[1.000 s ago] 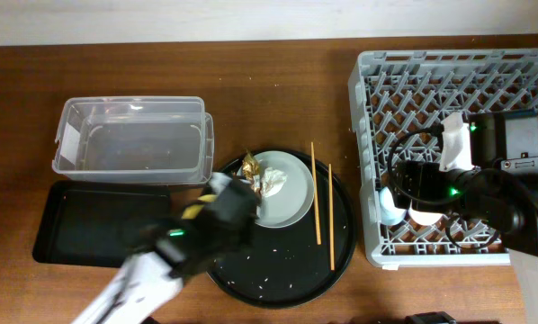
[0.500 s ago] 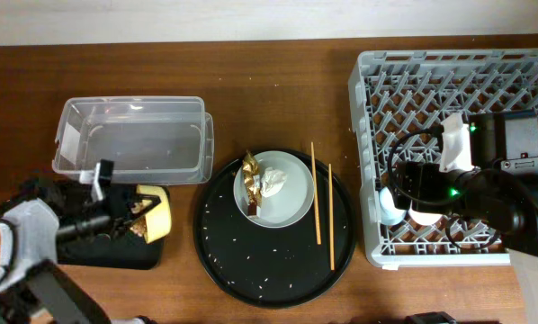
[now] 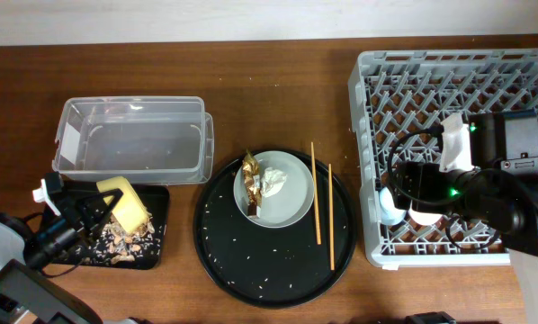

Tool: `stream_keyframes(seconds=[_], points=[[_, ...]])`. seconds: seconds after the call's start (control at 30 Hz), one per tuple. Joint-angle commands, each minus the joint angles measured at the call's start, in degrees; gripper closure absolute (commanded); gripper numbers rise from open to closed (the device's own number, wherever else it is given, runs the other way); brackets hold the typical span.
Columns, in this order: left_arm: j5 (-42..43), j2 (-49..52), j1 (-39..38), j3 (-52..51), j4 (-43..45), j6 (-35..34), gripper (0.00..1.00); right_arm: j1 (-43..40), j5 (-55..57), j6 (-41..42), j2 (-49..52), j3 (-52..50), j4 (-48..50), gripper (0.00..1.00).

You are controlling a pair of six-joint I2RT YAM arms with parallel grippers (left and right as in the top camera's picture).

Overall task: Sort waste into correct bins and load items into the dishwasher rack
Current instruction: 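Grasp the yellow bowl with the left gripper and lift it, then tip the yellow bowl's food scraps onto the black baking tray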

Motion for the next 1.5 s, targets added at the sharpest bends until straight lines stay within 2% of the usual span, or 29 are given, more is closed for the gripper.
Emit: stream_keyframes(seconds=[0.0,0.07,0.1,0.13,0.2,0.23,0.27,0.3,0.33,0.47,0.5,0.53,0.57,0.6,0.67,0.77,0.8,0.87,0.97,1.03,1.1,1.13,1.17,1.2,1.27,1.33,1.4,1.47], points=[[2.03,0.48,0.20,0.20,-3.15,6.38,1.00,0.35,-0.68,0.22,-0.17,0.17,-0.04,0.17],[0.90,0.50,0.15,0.20,-5.97,8.00,1.00,0.35,-0.68,0.22,-0.17,0.17,-0.04,0.16],[2.16,0.31,0.15,0.20,-11.52,14.45,1.00,0.35,-0.68,0.22,-0.17,0.17,-0.04,0.16],[2.51,0.28,0.15,0.22,-12.37,21.57,1.00,0.35,-0.70,0.22,-0.17,0.17,-0.02,0.16],[-0.09,0.39,0.15,0.22,-14.91,20.59,1.00,0.35,-0.70,0.22,-0.17,0.17,-0.04,0.16],[-0.63,0.39,0.13,0.22,-17.38,22.77,1.00,0.35,-0.70,0.22,-0.17,0.17,-0.04,0.16],[-0.39,0.37,0.15,0.22,-19.96,29.05,1.00,0.35,-0.70,0.22,-0.17,0.17,-0.04,0.16],[-0.90,0.42,0.15,0.22,-17.35,31.21,1.00,0.35,-0.70,0.24,-0.17,0.17,-0.04,0.16],[-1.33,0.61,0.15,0.22,-17.20,27.12,1.00,0.35,-0.72,0.22,-0.17,0.17,-0.04,0.16],[-0.74,0.59,0.15,0.22,-18.21,28.06,1.00,0.35,-0.72,0.22,-0.17,0.17,-0.04,0.16],[-0.31,0.59,0.15,0.22,-18.34,30.69,1.00,0.35,-0.70,0.22,-0.17,0.17,-0.04,0.16],[-0.57,0.72,0.15,0.22,-16.22,27.65,1.00,0.35,-0.72,0.24,-0.17,0.17,-0.04,0.16],[0.28,0.70,0.15,0.22,-18.38,25.81,1.00,0.35,-0.72,0.22,-0.17,0.17,-0.07,0.16],[2.25,0.59,0.15,0.22,-18.49,31.67,1.00,0.35,-0.70,0.22,-0.17,0.17,-0.07,0.16],[1.20,0.70,0.15,0.22,-19.58,28.94,1.00,0.35,-0.70,0.22,-0.17,0.17,-0.07,0.16],[0.00,-0.15,-0.04,0.20,-20.96,29.64,1.00,0.35,-0.70,0.20,-0.17,0.17,-0.44,0.16],[-0.63,-1.16,-0.31,0.20,-20.11,38.18,1.00,0.35,-0.70,0.20,-0.17,0.17,-0.70,0.16],[0.66,-1.49,-0.42,0.22,-20.98,32.70,1.00,0.35,-0.70,0.20,-0.17,0.17,-0.85,0.16],[-0.26,-2.49,-0.87,0.22,-18.60,36.24,1.00,0.35,-0.70,0.07,-0.17,0.17,-0.85,0.16],[-1.16,-3.34,-1.60,0.13,-20.96,32.70,1.00,0.35,-0.70,-0.50,-0.17,0.17,-0.87,0.15],[-5.03,-10.54,-4.94,0.59,-20.94,32.96,1.00,0.35,-0.68,-1.09,-0.17,0.17,-0.87,0.15],[-6.29,-13.03,-5.40,1.07,-20.72,30.88,1.00,0.35,-0.68,-1.09,-0.17,0.17,-0.87,0.15],[-8.24,-16.33,-5.60,1.95,-19.71,26.91,1.00,0.35,-0.70,-1.07,-0.17,0.17,-0.87,0.16],[-11.63,-19.41,-5.60,2.84,-16.98,19.91,1.00,0.35,-0.70,-1.07,-0.17,0.17,-0.87,0.15],[-21.29,-26.49,-5.90,3.41,-8.85,1.27,1.00,0.35,-0.68,-1.09,-0.17,0.17,-0.87,0.15],[-29.33,-36.11,-10.19,3.41,-4.46,-11.37,1.00,0.35,-0.68,-1.09,-0.17,0.17,-0.87,0.15],[-36.87,-41.18,-14.71,3.41,-2.51,-18.01,1.00,0.35,-0.68,-1.07,-0.17,0.17,-0.87,0.15],[-43.36,-46.10,-23.45,3.41,-0.94,-23.17,1.00,0.35,-0.70,-1.07,-0.17,0.17,-0.87,0.15]])
